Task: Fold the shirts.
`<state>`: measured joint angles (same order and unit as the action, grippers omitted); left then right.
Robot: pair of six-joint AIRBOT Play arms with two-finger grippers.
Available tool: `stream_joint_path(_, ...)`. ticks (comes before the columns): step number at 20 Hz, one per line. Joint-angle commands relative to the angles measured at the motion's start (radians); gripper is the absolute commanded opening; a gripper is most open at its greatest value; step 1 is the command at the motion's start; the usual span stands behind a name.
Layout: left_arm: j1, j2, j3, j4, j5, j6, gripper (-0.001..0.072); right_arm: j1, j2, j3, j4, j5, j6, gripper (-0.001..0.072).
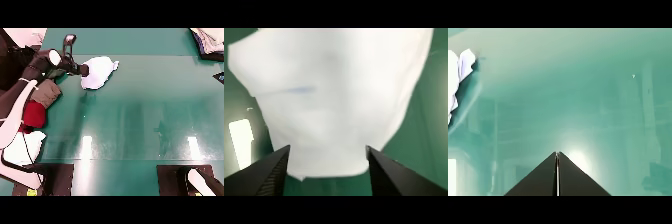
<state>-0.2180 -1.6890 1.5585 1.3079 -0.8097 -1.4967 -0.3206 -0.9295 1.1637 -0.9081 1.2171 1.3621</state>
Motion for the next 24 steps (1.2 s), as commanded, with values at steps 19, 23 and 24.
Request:
stream_joint_path(19, -0.122, 0.359, 0.394, -0.320, -0.145, 0.365, 0.0021, 0.001, 0.000, 0.399, 0.000, -0.026, 0.000, 0.0015)
stream_joint_path(23, -0.257, 0.476, 0.406, -0.340, -0.277, 0.375, 0.0021, 0.001, 0.000, 0.523, 0.000, -0.029, 0.000, 0.0016)
stream_joint_path(24, -0.280, 0.476, 0.404, -0.339, -0.328, 0.368, 0.0021, 0.001, 0.000, 0.541, 0.000, -0.020, 0.000, 0.0016)
